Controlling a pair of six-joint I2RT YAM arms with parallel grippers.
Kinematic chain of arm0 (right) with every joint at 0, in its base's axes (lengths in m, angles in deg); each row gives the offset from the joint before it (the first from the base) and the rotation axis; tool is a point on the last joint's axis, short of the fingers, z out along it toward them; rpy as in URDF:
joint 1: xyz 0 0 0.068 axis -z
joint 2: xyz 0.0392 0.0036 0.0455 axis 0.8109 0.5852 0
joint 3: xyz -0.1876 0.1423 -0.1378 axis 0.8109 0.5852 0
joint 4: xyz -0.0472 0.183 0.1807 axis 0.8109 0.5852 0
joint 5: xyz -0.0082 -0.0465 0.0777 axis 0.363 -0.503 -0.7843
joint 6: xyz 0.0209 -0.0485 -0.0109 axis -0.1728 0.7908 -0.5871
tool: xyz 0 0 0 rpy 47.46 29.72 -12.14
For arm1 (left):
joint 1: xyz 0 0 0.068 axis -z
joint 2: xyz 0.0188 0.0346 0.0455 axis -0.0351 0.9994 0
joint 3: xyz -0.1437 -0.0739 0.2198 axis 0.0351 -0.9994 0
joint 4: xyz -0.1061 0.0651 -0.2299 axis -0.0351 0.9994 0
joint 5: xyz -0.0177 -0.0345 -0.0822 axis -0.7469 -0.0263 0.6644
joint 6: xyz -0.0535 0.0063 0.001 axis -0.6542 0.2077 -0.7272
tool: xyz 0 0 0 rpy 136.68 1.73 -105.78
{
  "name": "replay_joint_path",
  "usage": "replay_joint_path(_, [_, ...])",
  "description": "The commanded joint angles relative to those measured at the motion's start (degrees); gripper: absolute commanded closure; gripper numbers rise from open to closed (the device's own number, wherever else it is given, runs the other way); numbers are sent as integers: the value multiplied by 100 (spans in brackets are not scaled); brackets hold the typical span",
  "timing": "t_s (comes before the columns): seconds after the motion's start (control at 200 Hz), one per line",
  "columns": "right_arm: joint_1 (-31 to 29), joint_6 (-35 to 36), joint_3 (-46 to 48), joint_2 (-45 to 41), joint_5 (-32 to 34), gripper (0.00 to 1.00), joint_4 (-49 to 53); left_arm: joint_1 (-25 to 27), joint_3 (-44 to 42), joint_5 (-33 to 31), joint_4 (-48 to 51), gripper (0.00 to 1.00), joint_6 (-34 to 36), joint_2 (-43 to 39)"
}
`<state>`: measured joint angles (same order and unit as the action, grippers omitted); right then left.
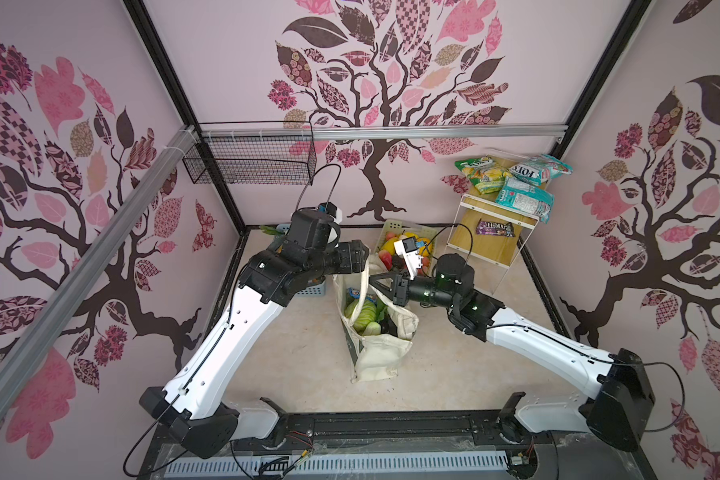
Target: Place the food into the grocery bag and tie it
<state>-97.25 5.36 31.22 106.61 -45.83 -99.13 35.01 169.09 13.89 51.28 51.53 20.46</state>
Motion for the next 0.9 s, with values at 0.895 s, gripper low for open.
replay_joint_path(0.895, [-222, 74, 12, -181, -256, 94, -223, -22, -857, -99, -49, 24, -287, -594])
